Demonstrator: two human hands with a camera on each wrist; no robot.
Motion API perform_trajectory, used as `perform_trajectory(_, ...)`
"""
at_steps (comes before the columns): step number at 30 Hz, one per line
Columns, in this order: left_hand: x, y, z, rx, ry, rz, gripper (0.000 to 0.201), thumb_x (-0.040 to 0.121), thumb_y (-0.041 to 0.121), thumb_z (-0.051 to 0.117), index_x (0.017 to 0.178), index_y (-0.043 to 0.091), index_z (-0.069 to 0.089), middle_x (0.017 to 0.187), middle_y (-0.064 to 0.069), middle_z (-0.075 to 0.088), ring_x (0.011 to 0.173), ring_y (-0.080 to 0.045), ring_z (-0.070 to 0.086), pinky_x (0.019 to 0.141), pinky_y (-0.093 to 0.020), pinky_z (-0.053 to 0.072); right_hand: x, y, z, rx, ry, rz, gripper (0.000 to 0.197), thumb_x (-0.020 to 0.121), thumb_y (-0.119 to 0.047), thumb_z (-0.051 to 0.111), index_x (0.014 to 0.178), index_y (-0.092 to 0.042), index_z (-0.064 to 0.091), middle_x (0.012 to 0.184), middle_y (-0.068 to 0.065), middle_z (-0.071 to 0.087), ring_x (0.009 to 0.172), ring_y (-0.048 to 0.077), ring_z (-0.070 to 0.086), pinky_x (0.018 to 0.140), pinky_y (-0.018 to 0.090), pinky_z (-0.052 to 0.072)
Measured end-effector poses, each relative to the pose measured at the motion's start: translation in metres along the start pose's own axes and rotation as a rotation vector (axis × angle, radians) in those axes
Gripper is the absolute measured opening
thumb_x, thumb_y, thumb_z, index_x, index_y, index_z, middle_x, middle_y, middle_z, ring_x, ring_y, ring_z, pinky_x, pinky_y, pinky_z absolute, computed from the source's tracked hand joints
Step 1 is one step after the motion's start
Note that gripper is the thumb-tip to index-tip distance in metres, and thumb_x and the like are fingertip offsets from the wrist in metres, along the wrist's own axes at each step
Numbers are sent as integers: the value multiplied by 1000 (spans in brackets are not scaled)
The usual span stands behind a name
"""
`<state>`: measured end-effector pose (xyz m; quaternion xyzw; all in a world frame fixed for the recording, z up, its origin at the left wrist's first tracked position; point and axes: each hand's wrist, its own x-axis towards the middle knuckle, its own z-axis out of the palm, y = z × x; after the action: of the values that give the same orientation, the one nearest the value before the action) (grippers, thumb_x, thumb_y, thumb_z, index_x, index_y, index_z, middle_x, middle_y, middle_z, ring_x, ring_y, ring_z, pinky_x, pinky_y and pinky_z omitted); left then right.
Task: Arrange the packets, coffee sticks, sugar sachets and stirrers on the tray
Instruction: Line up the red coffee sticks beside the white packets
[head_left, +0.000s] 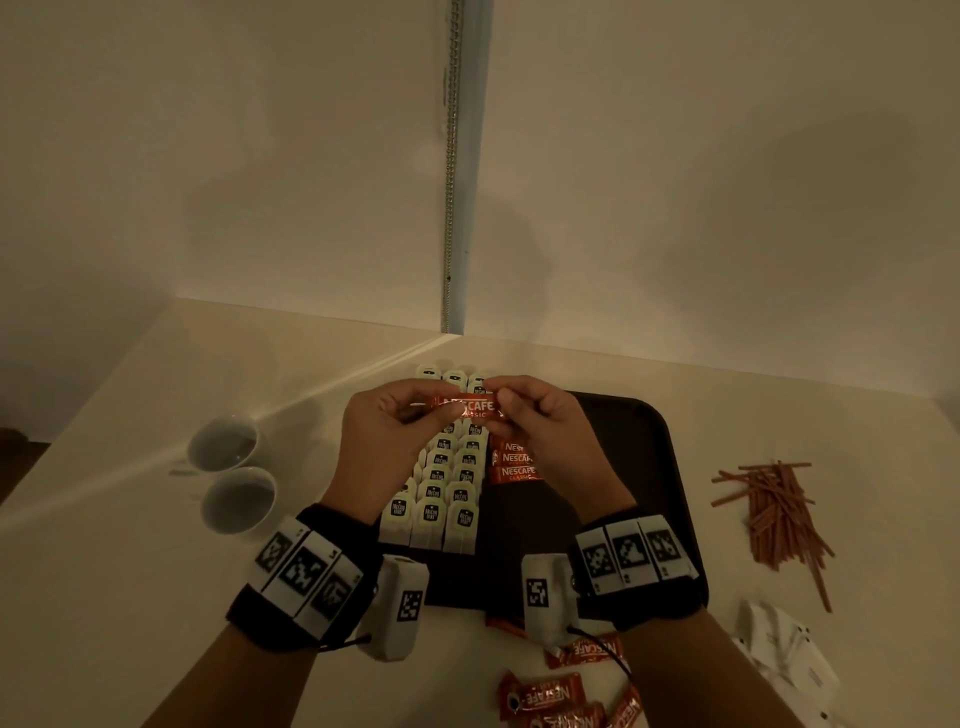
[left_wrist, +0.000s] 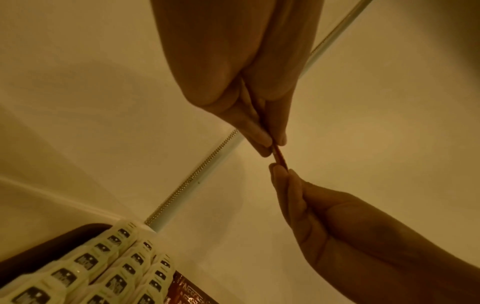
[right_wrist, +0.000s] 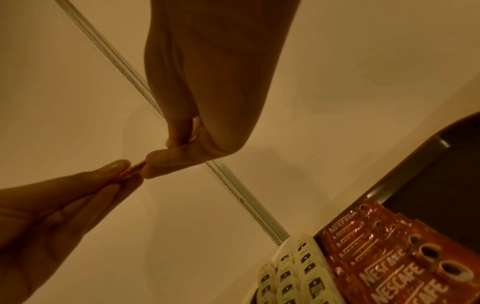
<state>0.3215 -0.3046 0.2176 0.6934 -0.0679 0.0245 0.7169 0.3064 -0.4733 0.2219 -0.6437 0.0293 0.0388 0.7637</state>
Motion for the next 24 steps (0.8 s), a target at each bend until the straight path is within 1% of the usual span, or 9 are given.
perform_trajectory(2,-1,-2,-2,17,18,3,19,74,-1,75,86,14,73,81,8,75,78,-11,72,70,-16,53,-1,-2,-3,-126,7,-5,15,92,-6,52,97,-10,66,86,4,69,74,12,68,69,22,56)
perform_trajectory(5,-3,-6,-5,45,48,0,21,73,1,76,85,18,73,81,9,75,78,-11,72,71,-17,54,1,-7,-12,-355,4,8,10,88,-14,61,89,-21,69,92,13,70,84,31,66,80,39,56)
perform_trajectory(9,-11,-6,-5,44,31,-41,26,73,1,76,91,19,71,89,4,74,85,-12,71,76,-22,56,7,-5,-28,-432,-121,52,19,90,-9,58,99,-20,70,102,3,70,93,26,67,84,31,56)
perform_trajectory(12,-20,-12,-25,151,-41,-104,33,76,9,76,97,34,69,106,7,70,94,-9,67,78,-24,55,15,13,-55,-611,-2,47,17,89,-9,58,98,-20,67,103,-4,65,96,16,63,85,29,54)
perform_trajectory(14,-31,-18,-46,257,-107,-118,33,79,12,73,92,41,68,104,11,69,91,-6,66,77,-20,53,16,34,-78,-796,60,65,14,88,-9,59,94,-20,64,101,-5,63,96,9,60,89,30,51)
perform_trajectory(17,-56,-26,-76,311,-145,-189,27,83,-1,66,85,25,71,94,12,71,78,-2,65,69,-11,49,10,67,-104,-862,110,157,17,85,-6,62,86,-23,60,92,-13,60,87,-3,54,91,25,46)
perform_trajectory(19,-74,-33,-93,355,-111,-240,20,83,-6,64,85,13,71,89,11,71,72,-4,65,63,-9,48,4,84,-110,-873,76,226,19,84,-6,63,84,-25,60,90,-16,58,88,-4,52,90,21,42)
perform_trajectory(22,-99,-50,-116,372,5,-357,19,85,-4,63,85,13,71,78,5,72,65,-8,66,54,-11,47,-2,106,-111,-862,24,290,15,85,-6,62,88,-21,61,94,-16,56,94,0,51,86,16,38)
perform_trajectory(24,-112,-59,-128,389,51,-424,20,84,-5,63,83,13,71,74,-2,72,59,-7,64,50,-13,46,-3,117,-109,-805,59,288,14,86,-6,62,88,-20,61,96,-15,56,95,1,51,88,18,40)
